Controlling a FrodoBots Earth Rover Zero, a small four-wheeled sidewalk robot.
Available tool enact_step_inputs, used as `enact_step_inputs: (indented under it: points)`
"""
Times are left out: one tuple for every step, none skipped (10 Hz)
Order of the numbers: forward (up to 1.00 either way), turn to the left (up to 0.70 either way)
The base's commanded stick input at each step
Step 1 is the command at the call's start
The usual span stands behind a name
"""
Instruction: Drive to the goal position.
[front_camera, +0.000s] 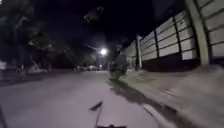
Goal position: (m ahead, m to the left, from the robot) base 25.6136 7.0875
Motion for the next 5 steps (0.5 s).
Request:
enact_step_inputs:
  points:
    - [0.70,0.00]
    - [0.70,0.00]
    - [0.70,0.00]
    - [0.70,0.00]
    - [0.70,0.00]
